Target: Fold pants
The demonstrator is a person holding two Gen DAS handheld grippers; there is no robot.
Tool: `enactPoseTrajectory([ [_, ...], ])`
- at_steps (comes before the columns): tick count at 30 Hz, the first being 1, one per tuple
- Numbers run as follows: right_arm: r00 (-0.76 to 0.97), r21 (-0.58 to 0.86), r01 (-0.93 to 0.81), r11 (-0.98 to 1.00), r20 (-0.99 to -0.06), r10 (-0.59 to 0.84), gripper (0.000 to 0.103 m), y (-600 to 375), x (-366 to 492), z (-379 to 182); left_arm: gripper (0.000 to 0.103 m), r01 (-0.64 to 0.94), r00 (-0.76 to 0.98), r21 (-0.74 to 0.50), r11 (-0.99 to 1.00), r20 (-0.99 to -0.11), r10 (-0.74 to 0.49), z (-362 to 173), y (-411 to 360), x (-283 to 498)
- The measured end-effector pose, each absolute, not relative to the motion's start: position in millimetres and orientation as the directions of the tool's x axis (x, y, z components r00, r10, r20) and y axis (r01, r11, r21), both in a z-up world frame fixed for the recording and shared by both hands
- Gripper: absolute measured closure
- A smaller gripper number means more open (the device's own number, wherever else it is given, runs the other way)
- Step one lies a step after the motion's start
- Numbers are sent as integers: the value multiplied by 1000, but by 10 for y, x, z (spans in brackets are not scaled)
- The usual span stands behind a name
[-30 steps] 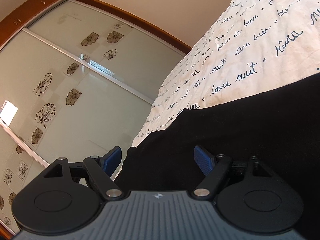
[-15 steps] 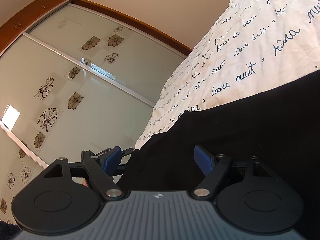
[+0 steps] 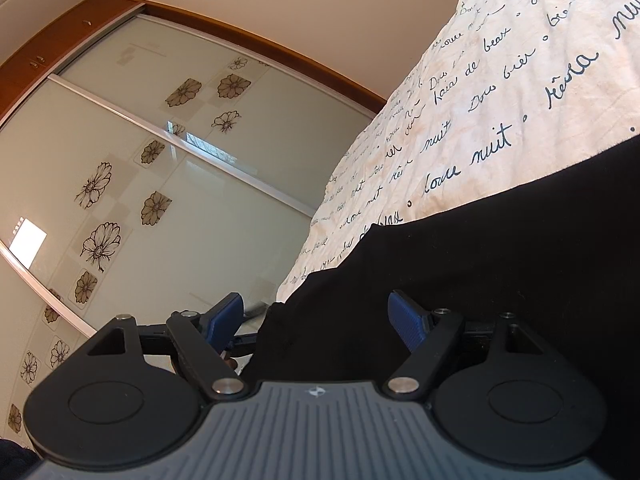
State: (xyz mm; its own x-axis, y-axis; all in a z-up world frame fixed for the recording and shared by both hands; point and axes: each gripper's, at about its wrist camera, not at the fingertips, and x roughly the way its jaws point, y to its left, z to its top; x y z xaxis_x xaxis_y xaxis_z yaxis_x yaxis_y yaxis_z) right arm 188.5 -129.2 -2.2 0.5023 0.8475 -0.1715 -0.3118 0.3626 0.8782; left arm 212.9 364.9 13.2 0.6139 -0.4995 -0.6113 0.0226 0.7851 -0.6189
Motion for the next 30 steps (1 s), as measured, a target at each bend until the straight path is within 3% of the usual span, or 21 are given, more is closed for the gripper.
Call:
enactPoseTrajectory([
  [4, 503, 879, -312, 361, -170, 848, 24, -1296, 1882, -25, 72, 0, 623, -547, 837, -655, -428, 191, 3610, 2114],
  [7, 502, 879, -311, 360, -169, 848, 24, -1296, 1881, -24, 77, -23, 695, -448, 894, -650, -308, 369, 3437, 1934],
  [11, 502, 879, -313, 360, -169, 848, 24, -1291, 1879, -21, 78, -75, 794, -453, 888, -566, -221, 484, 3375, 1592],
  [13, 500, 883, -312, 351, -161, 851, 24, -1300, 1883, -29, 77, -150, 731, -450, 881, -650, -207, 184, 3421, 1696],
  [15, 500, 887, -310, 342, -154, 852, 24, -1313, 1886, -36, 75, -136, 765, -473, 871, -608, -211, 123, 3441, 1695],
  [20, 500, 878, -316, 360, -168, 849, 24, -1292, 1874, -21, 64, -127, 781, -363, 923, -610, -133, 226, 3239, 1689],
  [22, 502, 877, -316, 362, -169, 848, 24, -1292, 1873, -20, 41, -126, 791, -324, 938, -604, -102, 321, 3214, 1629],
  [23, 503, 876, -315, 365, -172, 847, 24, -1284, 1869, -9, 37, -143, 802, -293, 945, -594, -63, 400, 3204, 1566],
  [28, 530, 871, -216, 442, -276, 802, 24, -1198, 1855, 160, 31, -179, 901, -149, 973, -422, 101, 942, 2993, 955],
  [30, 542, 881, -178, 438, -283, 791, 21, -1160, 1774, 277, 20, -163, 918, -172, 971, -386, 86, 1079, 2827, 719],
])
